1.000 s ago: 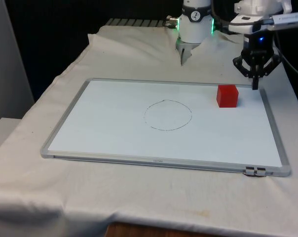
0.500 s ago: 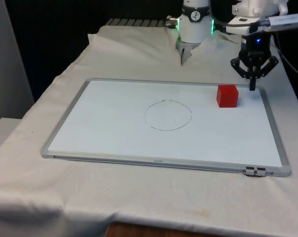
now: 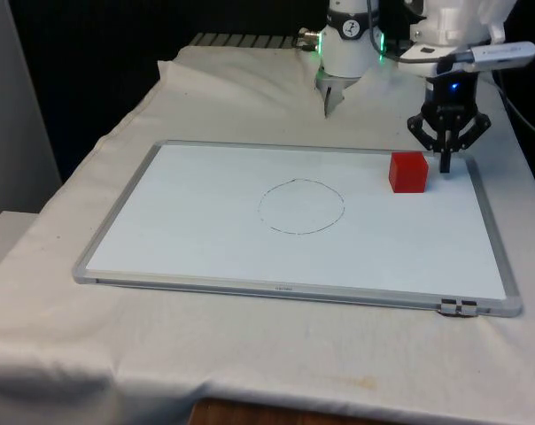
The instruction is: Push the cube into the marked area.
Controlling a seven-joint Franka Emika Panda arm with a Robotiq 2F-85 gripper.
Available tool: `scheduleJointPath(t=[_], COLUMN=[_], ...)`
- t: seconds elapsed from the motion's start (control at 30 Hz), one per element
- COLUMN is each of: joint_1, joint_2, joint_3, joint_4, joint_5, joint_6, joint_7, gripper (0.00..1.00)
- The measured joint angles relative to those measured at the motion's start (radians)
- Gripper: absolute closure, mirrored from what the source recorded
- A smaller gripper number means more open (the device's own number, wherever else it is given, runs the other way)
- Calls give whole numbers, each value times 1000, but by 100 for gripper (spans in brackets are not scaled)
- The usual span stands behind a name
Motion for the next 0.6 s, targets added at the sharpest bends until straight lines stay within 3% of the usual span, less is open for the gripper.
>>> scheduleJointPath(t=[0.2,0.6], joint_1=[0,0], joint_2=[-21,-16], joint_3=[-7,-16], joint_4=[-9,-12], joint_5=[-1,-61], joint_6=[-4,9], joint_7=[10,97], gripper=[100,100])
